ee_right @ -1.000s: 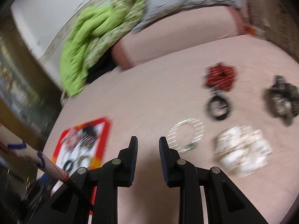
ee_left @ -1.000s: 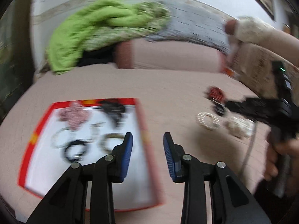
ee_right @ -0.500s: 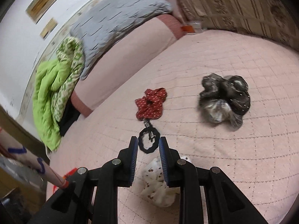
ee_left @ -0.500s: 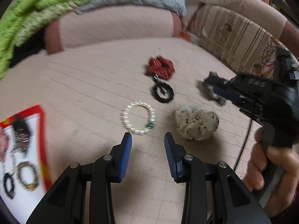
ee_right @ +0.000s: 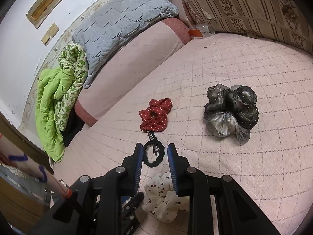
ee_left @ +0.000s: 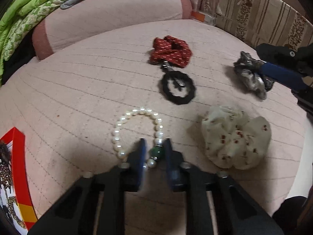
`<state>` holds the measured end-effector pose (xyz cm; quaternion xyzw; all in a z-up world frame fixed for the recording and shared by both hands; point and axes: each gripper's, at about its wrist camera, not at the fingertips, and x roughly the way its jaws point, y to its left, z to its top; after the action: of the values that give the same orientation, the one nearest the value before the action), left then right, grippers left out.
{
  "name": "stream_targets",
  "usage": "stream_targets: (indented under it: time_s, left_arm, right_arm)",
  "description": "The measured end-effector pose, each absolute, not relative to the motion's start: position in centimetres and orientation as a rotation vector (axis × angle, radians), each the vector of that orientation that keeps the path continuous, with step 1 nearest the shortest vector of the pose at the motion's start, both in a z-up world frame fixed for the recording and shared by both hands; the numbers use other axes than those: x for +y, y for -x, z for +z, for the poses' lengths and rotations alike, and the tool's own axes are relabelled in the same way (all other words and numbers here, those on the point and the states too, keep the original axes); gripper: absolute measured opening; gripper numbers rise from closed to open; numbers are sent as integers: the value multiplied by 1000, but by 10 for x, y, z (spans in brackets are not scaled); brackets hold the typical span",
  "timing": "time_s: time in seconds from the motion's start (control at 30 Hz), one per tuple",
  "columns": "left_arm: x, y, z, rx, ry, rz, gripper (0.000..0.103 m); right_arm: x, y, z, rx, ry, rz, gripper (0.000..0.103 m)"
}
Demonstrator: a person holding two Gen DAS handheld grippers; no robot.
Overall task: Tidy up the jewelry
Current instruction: 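Grasp the pearl bracelet with the left tool while the right tool grasps the black wavy hair tie, then carry the pearl bracelet over the tray with the left tool while the right tool carries the black wavy tie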
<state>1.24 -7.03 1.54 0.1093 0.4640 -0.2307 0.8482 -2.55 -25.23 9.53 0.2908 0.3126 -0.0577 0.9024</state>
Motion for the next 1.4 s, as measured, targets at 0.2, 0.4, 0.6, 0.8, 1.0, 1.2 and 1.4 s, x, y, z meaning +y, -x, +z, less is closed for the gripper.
stream_targets:
  time_s: [0.2, 0.4, 0.6, 0.8, 1.0, 1.2, 1.4]
  left_arm:
    - [-41, 6, 19, 959, -182, -475, 11]
    - [-9, 33, 30, 915, -85, -491, 11]
    - [1, 37, 37, 862, -35, -528, 11]
    - [1, 29, 35, 864, 12, -560, 11]
    - [9, 25, 40, 841, 52, -549, 11]
    - [14, 32, 49, 795, 46, -528, 11]
    - [23, 41, 62, 747, 56, -492, 11]
  right_arm:
    - [-234, -3, 89, 736, -495, -39, 30]
    - [-199, -43, 74, 840, -356, 74, 30]
    - [-194, -75, 44, 950, -284, 54, 30]
    - [-189, -89, 23, 1021, -213, 27, 26]
    - [-180, -87, 32, 980, -151, 38, 9]
    - [-201, -48, 88, 690, -289, 120, 9]
    - [-192, -12, 107, 590, -313, 141, 9]
